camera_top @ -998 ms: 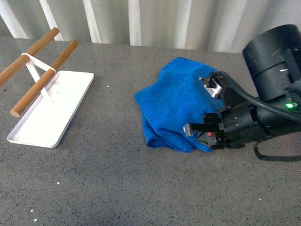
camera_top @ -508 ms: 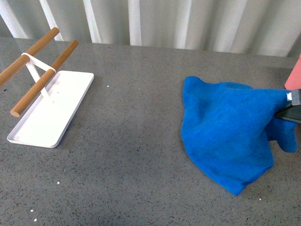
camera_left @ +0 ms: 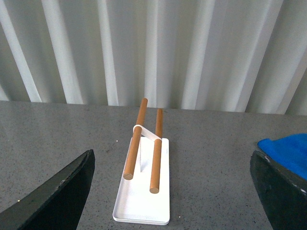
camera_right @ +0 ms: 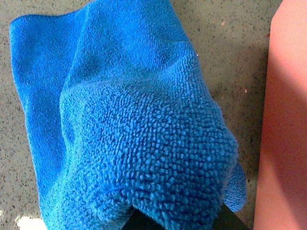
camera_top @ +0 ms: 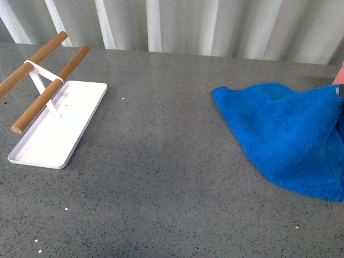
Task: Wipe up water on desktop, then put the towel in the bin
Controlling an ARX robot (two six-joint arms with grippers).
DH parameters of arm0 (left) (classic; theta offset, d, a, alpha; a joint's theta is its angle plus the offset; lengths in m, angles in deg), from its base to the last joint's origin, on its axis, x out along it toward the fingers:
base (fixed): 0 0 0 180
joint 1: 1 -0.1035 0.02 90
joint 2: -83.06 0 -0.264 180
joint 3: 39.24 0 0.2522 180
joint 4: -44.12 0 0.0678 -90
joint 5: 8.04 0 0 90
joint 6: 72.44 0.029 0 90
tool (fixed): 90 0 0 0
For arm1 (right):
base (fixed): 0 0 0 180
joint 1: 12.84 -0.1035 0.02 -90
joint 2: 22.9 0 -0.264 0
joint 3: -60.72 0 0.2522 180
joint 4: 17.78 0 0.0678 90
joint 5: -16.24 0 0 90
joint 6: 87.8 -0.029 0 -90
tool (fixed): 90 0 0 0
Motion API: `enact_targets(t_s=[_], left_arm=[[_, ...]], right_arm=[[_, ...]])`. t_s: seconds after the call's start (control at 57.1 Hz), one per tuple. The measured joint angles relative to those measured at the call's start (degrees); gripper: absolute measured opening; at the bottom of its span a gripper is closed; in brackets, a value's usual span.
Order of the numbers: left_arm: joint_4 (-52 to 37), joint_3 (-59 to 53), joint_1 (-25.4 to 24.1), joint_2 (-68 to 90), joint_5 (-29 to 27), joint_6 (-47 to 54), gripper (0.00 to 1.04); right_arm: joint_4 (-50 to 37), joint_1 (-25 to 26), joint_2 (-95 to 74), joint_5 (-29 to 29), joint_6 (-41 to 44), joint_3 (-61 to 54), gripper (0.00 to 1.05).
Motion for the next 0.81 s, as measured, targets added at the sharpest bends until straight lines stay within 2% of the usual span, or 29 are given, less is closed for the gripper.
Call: enact_targets(t_s=[0.385, 0.56, 0.805], left_arm=[[0.0, 0.0, 0.0, 0.0, 0.0, 0.0, 0.98], [0.0, 0.0, 0.0, 0.0, 0.0, 0.0, 0.98], [0.0, 0.0, 0.0, 0.0, 0.0, 0.0, 0.98]], right_arm=[[-1.0, -2.0, 3.1, -0.4, -0.4, 8.9, 0.03], [0.2, 0.6, 8.3, -0.9, -0.2, 12.3, 0.03], [2.6, 7.1, 13.9, -0.4, 0.4, 16.0, 0.03]])
